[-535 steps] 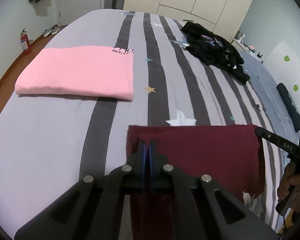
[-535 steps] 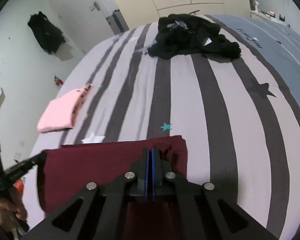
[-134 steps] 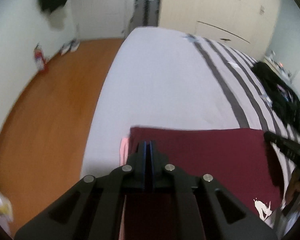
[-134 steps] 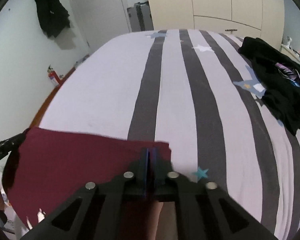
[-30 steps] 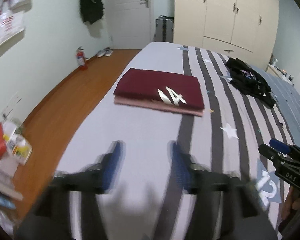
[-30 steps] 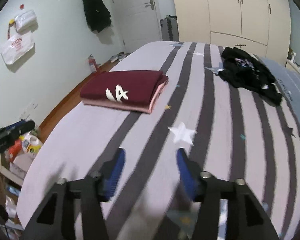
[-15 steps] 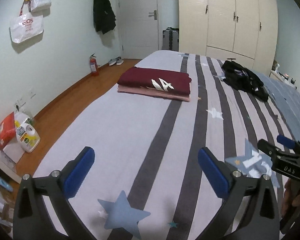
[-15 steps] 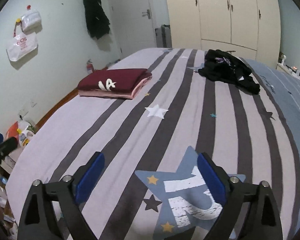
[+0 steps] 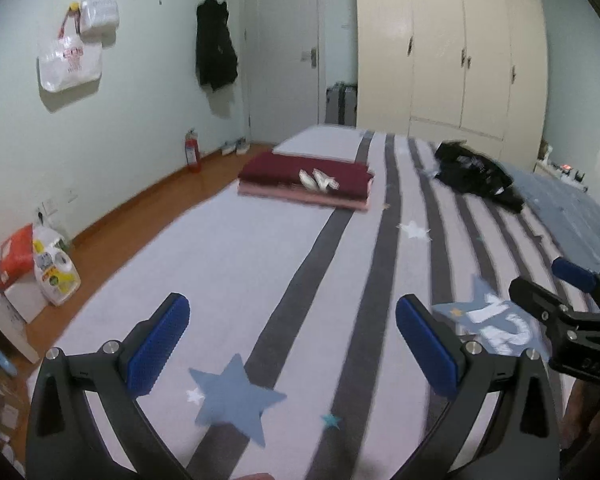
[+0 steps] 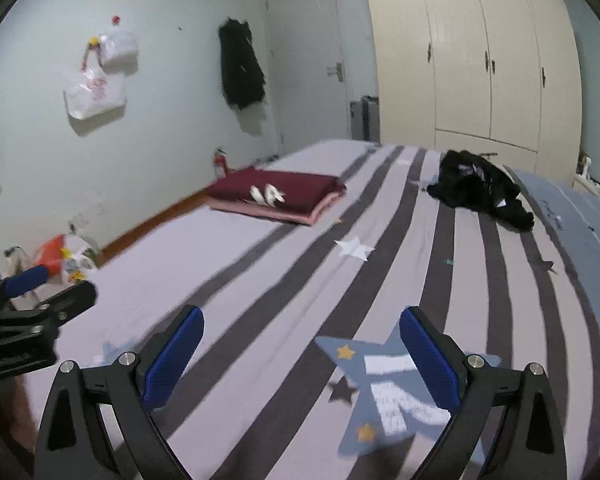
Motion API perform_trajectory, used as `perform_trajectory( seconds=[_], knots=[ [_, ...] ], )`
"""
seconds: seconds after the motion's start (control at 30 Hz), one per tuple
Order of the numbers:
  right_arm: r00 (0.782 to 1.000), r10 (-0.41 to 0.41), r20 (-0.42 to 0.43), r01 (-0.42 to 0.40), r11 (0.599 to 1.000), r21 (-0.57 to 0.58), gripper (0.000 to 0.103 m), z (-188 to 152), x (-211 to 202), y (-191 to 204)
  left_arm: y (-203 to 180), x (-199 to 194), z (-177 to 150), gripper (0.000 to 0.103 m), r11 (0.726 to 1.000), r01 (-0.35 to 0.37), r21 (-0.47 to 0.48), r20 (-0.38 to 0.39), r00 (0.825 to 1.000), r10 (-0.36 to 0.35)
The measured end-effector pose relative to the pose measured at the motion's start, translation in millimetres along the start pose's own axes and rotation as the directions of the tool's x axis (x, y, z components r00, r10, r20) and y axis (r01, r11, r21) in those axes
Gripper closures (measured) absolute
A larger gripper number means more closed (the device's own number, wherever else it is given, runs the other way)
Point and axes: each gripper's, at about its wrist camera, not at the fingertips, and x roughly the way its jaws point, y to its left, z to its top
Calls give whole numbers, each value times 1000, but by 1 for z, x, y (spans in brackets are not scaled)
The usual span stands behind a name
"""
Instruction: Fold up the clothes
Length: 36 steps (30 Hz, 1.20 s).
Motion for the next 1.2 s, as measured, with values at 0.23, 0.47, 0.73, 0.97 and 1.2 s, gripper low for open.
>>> perform_trajectory(
  seconds=[0.23, 0.47, 0.73, 0.97, 1.2],
  knots=[
    [998, -30, 53, 29, 999, 32, 1, 12, -154, 35, 5, -153, 13, 1, 999, -2, -36, -5, 1000, 2],
    [997, -22, 71, 24, 1000, -18, 1, 25, -274, 73, 8, -266, 16, 1, 999, -10, -53, 47, 999, 12],
    [996, -12, 94, 13, 1000, -15, 1, 30, -344, 81, -9, -335, 22, 1, 1000, 3, -31, 108, 994, 0],
    [990, -29, 136, 32, 999, -23, 1, 34, -370, 78, -26, -346, 23, 1, 1000, 10, -3, 135, 991, -10],
    [991, -36, 132, 38, 999, -8, 1, 34, -366, 69, -30, -340, 24, 1, 1000, 13, -9, 132, 991, -11]
  ],
)
